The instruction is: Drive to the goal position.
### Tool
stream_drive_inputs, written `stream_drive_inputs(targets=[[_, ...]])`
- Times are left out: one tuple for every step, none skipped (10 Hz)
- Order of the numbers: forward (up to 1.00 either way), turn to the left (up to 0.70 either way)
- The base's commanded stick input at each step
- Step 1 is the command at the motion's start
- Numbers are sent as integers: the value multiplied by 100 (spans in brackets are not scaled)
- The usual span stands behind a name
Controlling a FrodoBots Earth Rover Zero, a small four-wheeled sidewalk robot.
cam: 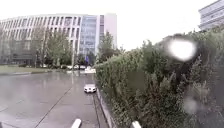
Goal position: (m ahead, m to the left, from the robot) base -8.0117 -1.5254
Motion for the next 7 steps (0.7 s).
stream_drive_inputs(targets=[[4, 0], [4, 0], [4, 0], [4, 0], [4, 0], [4, 0], [4, 0]])
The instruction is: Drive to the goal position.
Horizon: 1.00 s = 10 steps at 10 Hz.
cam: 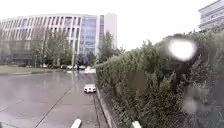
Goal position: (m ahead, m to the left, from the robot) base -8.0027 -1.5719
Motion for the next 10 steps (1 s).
stream_drive_inputs(targets=[[4, 0], [4, 0], [4, 0], [4, 0], [4, 0], [4, 0], [4, 0], [4, 0], [4, 0], [4, 0]])
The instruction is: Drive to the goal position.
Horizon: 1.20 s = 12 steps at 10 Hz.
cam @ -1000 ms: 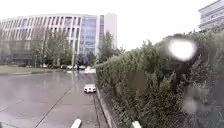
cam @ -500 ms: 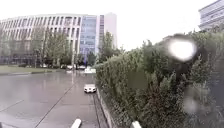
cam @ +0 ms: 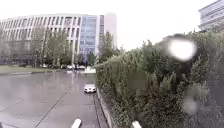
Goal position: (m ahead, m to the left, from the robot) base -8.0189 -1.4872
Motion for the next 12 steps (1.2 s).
stream_drive_inputs(targets=[[4, 0], [4, 0], [4, 0], [4, 0], [4, 0], [4, 0], [4, 0], [4, 0], [4, 0], [4, 0], [4, 0], [4, 0]])
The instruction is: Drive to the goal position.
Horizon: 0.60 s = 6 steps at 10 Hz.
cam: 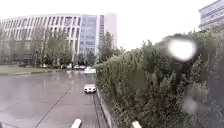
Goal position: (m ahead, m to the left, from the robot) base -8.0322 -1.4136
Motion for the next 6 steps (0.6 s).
stream_drive_inputs(targets=[[4, 0], [4, 0], [4, 0], [4, 0], [4, 0], [4, 0]])
